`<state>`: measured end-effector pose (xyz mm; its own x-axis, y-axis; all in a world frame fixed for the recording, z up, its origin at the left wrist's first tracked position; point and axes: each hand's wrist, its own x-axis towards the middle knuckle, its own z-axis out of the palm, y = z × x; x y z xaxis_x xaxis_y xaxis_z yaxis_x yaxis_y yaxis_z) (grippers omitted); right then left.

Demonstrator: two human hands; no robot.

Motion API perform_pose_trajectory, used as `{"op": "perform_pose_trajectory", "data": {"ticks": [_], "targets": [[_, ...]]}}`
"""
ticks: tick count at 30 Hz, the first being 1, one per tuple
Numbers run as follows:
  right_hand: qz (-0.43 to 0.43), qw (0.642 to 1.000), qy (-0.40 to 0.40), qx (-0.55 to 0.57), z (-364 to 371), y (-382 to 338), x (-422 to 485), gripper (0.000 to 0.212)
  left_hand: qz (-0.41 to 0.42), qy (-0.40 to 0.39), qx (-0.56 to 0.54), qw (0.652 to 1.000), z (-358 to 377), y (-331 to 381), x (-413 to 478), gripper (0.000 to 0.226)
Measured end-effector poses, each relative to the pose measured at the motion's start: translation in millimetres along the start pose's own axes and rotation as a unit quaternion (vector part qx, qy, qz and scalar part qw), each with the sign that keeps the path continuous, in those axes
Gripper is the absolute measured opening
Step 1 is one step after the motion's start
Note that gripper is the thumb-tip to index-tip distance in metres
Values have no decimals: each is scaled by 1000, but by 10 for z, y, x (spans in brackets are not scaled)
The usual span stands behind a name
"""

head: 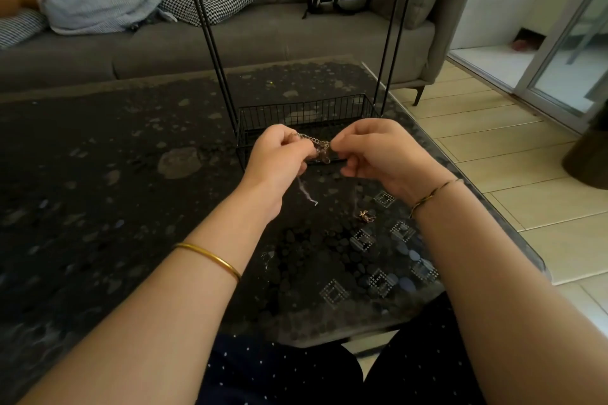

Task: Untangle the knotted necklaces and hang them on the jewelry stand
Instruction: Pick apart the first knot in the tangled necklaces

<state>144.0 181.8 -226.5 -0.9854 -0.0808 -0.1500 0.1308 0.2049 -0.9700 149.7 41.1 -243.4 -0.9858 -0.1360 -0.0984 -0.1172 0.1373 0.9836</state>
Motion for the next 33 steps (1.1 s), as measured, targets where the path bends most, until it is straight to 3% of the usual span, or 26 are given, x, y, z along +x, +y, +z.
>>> {"op": "perform_pose_trajectory", "data": {"ticks": [4, 11, 15, 20, 23, 26, 28, 30, 33], "targets": [[-23, 997, 25, -73, -32, 2, -16, 9, 22, 31, 20, 999, 13, 17, -14, 10], [-3, 979, 18, -204, -187, 60, -32, 8, -31, 126, -103, 986, -83, -2, 48, 11], [53, 981, 22, -184, -231, 101, -32, 9, -30, 172, -106, 979, -114, -11, 78, 18], [106, 991, -26, 74, -224, 32, -70, 8, -26, 52, 80, 995, -65, -101, 45, 16], [115, 972, -41, 202, -171, -18, -80, 11, 20, -42, 233, 971, 3, -128, -13, 16], [116, 957, -50, 261, -115, -40, -95, 10, 32, -93, 321, 942, 44, -107, -60, 21], [111, 950, -52, 287, -90, -45, -99, 10, 26, -96, 307, 947, 57, -79, -68, 22], [101, 948, -56, 298, -70, -38, -85, 12, -23, -120, 182, 976, 80, -24, -106, 22], [88, 950, -60, 294, -47, -15, -54, 14, -95, -163, 26, 982, 109, 23, -144, 23]]}}
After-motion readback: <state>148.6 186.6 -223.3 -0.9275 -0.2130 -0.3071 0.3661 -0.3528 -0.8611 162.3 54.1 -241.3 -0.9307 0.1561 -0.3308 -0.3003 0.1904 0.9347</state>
